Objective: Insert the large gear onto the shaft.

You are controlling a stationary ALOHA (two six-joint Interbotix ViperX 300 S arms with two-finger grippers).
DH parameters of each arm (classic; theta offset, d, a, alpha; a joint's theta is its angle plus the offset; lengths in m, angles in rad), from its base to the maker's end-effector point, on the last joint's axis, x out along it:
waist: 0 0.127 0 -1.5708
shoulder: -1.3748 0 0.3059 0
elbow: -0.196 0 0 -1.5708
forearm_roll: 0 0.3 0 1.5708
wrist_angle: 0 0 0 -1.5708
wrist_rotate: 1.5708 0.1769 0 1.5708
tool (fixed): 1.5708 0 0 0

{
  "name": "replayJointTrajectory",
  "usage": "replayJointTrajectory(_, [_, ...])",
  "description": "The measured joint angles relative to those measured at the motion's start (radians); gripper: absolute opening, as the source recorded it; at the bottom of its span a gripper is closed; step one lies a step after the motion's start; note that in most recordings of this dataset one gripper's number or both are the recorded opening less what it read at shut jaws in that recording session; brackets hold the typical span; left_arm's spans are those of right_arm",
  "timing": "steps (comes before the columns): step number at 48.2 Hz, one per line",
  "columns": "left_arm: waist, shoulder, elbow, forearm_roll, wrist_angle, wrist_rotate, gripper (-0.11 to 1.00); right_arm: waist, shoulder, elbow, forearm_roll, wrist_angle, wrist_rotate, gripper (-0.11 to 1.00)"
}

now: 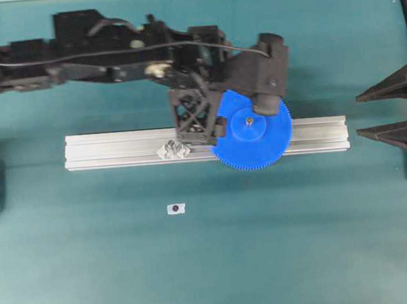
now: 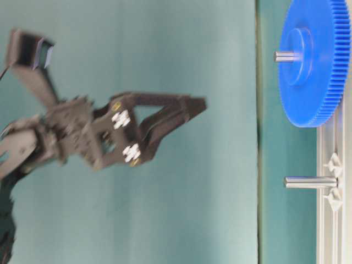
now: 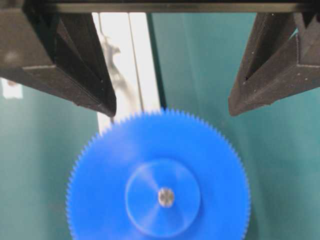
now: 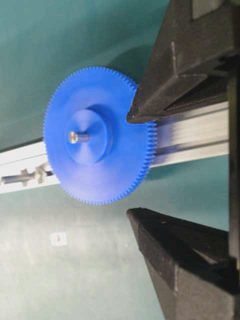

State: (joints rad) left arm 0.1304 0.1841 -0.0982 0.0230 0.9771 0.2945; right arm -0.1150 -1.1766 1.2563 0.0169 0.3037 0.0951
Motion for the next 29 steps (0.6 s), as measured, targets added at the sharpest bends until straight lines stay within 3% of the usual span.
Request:
replayJointTrajectory(13, [0.002,-0.156,0.167,0.000,-0.126,-0.083,0.92,0.000,-0.011,0.000,0.000,0.031,0.002,0.76])
replayJointTrajectory(29, [0.000,-0.314,0.347,0.000,-0.204,-0.115,0.92,0.000,-0.054,-0.002,-0.006,0.083,0.002,0.76])
